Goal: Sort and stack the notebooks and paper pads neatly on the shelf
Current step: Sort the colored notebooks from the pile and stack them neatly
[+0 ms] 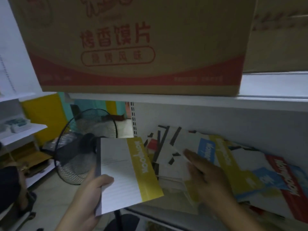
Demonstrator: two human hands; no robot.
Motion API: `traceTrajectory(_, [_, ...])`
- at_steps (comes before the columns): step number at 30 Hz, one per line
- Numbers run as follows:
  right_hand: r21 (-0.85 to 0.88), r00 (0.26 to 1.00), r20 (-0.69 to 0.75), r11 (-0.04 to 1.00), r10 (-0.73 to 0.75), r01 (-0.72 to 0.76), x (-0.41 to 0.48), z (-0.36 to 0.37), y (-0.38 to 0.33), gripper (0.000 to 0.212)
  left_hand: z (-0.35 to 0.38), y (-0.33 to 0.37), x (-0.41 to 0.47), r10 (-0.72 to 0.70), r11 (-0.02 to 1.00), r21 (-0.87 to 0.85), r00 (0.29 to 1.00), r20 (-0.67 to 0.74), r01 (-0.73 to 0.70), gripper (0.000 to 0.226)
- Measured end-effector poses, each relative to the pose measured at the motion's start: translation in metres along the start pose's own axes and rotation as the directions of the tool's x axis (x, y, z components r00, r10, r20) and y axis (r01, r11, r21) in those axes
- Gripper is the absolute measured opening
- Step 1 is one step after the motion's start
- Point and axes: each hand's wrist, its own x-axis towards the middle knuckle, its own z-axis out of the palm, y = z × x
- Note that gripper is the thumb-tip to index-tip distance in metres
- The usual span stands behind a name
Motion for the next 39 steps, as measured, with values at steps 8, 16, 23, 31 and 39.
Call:
traceTrajectory(8, [-0.230, 0.807, 0.252, 0.777, -0.534, 0.586, -0.010, 0.030, -0.019, 0.034, 0.027, -0.009, 0.038, -0.035, 0.999, -0.020, 0.960, 0.279, 0.042, 0.049])
traceTrajectory(16, [-0.319, 0.982, -0.111, 0.930, 0.154, -0.182, -0.008, -0.001, -0.012, 0.051, 0.019, -0.021, 0.060, -0.021, 0.997, -0.066, 0.963, 0.269, 0.040, 0.045])
traceTrajectory(23, [-0.548, 0.900, -0.001, 0.753, 0.435, -0.365, 0.002, -0.011, -0.005, 0.053, 0.032, -0.033, 0.052, -0.046, 0.999, -0.012, 0.984, 0.174, 0.049, 0.030])
traceTrajectory(31, [-0.642, 0.907, 0.047, 0.708, 0.419, -0.294, 0.007, -0.012, -0.013, 0.052, 0.045, -0.032, 0.043, -0.070, 0.994, -0.067, 0.986, 0.152, 0.081, 0.029])
traceTrajectory(39, [0.148, 0.899, -0.362, 0.968, 0.245, -0.204, -0.005, -0.013, -0.005, 0.046, 0.051, -0.030, 0.033, -0.040, 0.999, 0.020, 0.994, 0.100, 0.038, 0.031])
